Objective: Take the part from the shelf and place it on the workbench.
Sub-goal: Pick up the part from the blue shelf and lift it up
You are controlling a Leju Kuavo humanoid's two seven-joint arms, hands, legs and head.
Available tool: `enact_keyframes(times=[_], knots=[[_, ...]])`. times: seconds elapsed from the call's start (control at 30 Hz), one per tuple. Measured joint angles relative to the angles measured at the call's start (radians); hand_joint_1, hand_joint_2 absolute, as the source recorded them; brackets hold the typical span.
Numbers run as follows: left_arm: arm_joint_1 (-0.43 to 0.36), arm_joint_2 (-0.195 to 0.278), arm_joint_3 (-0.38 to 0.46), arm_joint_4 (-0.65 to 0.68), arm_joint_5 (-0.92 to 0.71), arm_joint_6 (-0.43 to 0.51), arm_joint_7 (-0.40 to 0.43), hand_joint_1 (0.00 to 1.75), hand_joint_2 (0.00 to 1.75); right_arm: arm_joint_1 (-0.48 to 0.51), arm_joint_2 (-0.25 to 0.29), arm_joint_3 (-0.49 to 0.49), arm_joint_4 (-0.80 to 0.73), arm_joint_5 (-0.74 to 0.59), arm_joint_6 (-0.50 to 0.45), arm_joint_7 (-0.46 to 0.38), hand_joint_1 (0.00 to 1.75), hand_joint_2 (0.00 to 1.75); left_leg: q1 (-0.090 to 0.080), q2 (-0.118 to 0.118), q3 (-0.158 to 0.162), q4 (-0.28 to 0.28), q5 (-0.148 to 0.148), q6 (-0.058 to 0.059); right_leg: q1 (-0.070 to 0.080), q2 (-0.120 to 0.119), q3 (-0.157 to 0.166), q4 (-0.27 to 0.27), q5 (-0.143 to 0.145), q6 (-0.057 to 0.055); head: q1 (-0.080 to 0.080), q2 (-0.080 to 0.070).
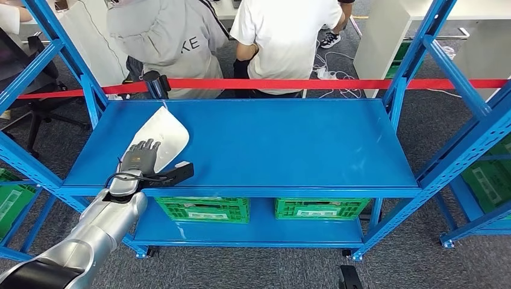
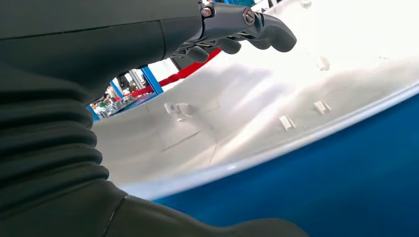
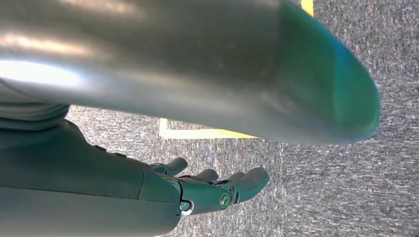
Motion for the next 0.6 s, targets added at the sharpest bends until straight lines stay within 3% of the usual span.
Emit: enact_keyframes(times=[0.27,0.43,0.6], knots=[[-0.003,-0.002,-0.009,0.000,-0.037,-0.002,0.053,0.00,1.75,-0.001,0.000,-0.003,0.000,0.001,-0.002,-0.013,0.00,0.00,0.000,0.000,0.000,0.000,0.000,0.000,0.000,0.000,0.000,0.000,0.000,0.000,0.000,0.000],[-0.018,0.002,-0.067,0.000,-0.043,-0.050,0.137,0.00,1.75,-0.007,0.000,-0.003,0.000,0.007,-0.009,-0.017,0.00,0.00,0.000,0.000,0.001,0.000,0.000,0.000,0.000,-0.001,0.002,0.000,0.000,0.000,0.000,0.000],[-0.027,0.012,-0.117,0.000,-0.045,-0.071,0.157,0.00,1.75,-0.014,0.001,-0.003,0.000,0.016,-0.010,-0.017,0.00,0.00,0.000,0.000,0.002,0.000,0.000,0.000,0.000,0.000,0.003,0.000,-0.001,0.000,0.000,0.000]])
